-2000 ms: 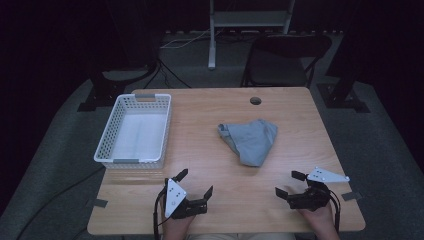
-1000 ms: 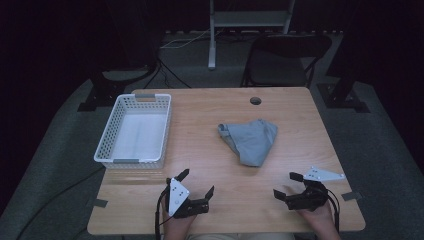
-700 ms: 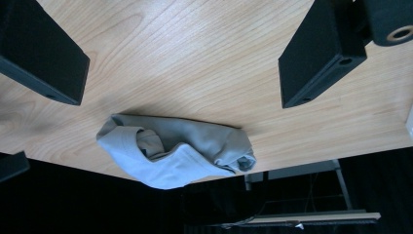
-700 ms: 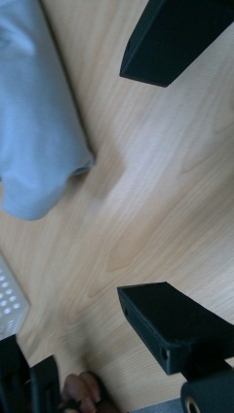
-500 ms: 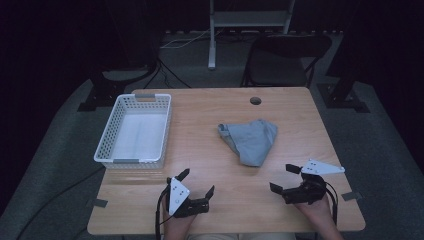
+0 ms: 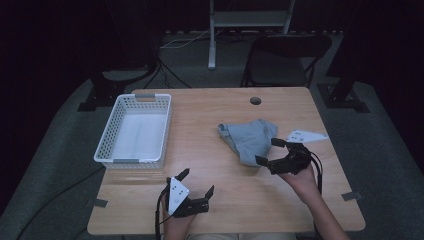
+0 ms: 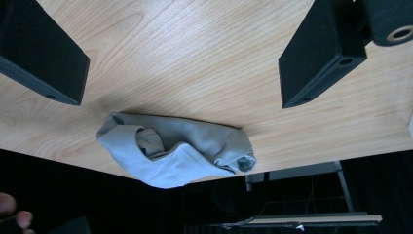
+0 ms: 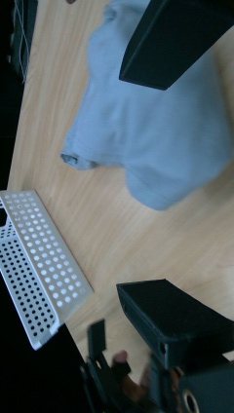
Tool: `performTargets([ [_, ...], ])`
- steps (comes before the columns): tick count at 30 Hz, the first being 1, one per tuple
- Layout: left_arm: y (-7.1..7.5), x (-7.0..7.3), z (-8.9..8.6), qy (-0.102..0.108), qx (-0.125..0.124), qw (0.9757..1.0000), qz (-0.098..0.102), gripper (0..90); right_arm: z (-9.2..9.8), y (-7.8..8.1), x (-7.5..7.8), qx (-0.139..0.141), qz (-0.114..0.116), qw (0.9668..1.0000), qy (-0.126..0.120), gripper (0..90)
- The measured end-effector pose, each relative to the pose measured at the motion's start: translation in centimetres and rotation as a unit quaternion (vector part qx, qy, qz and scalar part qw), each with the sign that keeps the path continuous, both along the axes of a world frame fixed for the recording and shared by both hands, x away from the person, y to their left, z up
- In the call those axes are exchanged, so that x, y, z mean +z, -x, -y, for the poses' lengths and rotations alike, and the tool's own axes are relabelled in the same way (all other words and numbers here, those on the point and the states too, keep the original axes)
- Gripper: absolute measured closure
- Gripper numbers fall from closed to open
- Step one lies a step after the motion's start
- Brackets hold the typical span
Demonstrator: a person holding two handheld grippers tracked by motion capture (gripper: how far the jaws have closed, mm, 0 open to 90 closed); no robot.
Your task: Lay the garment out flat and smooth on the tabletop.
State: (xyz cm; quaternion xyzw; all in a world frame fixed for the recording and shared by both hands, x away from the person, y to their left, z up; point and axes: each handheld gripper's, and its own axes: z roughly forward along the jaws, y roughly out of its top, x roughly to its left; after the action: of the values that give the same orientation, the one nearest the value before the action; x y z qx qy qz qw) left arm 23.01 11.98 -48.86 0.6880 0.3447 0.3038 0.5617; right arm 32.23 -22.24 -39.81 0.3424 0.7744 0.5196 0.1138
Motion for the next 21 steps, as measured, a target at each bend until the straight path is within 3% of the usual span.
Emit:
performTargets([
  [3,0.0,0.0,0.0,0.000,0.000,1.0000,0.000,5.4,-0.6,-0.7,0.3,0.001,-0.001,1.0000,-0.001,3.7],
  [8,0.0,0.0,0.0,0.000,0.000,1.0000,0.002,5.4,-3.1,-3.3,0.8,0.008,-0.015,0.9998,0.012,4.8],
  [15,0.0,0.0,0.0,0.002,-0.002,1.0000,0.003,5.4,-5.8,-5.8,-0.2,0.037,-0.055,0.9973,0.032,5.9],
  [17,0.0,0.0,0.0,0.003,-0.002,1.0000,0.003,5.4,-6.5,-6.7,-0.7,0.038,-0.069,0.9960,0.042,6.6],
  [21,0.0,0.0,0.0,0.004,-0.001,1.0000,0.002,5.4,-7.2,-7.6,-1.2,0.031,-0.075,0.9950,0.059,8.3],
])
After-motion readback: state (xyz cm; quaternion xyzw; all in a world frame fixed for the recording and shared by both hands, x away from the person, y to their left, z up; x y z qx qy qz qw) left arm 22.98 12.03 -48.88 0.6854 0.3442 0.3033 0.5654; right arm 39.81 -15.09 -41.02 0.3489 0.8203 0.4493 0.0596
